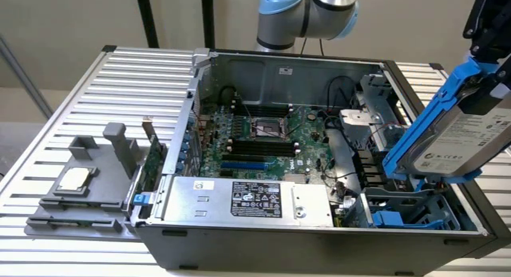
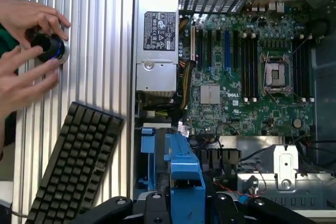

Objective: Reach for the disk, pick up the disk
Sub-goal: 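Pick up the disk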

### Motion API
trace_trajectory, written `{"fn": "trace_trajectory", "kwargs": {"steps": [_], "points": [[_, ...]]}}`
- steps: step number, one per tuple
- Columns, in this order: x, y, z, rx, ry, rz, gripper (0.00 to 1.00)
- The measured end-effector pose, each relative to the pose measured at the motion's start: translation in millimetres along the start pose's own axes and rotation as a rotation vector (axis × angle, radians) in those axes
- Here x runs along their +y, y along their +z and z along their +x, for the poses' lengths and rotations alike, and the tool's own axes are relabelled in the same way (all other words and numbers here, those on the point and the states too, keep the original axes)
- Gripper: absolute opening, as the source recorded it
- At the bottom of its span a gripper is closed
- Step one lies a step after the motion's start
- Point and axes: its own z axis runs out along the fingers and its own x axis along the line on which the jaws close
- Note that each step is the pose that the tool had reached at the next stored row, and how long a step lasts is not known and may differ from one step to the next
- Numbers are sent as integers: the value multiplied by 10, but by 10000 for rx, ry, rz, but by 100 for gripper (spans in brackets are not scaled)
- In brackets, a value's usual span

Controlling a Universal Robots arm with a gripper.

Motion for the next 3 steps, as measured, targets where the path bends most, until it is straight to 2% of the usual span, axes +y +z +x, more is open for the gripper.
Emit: {"fn": "trace_trajectory", "kwargs": {"steps": [3], "points": [[0,0,0,0,0,0,33]]}}
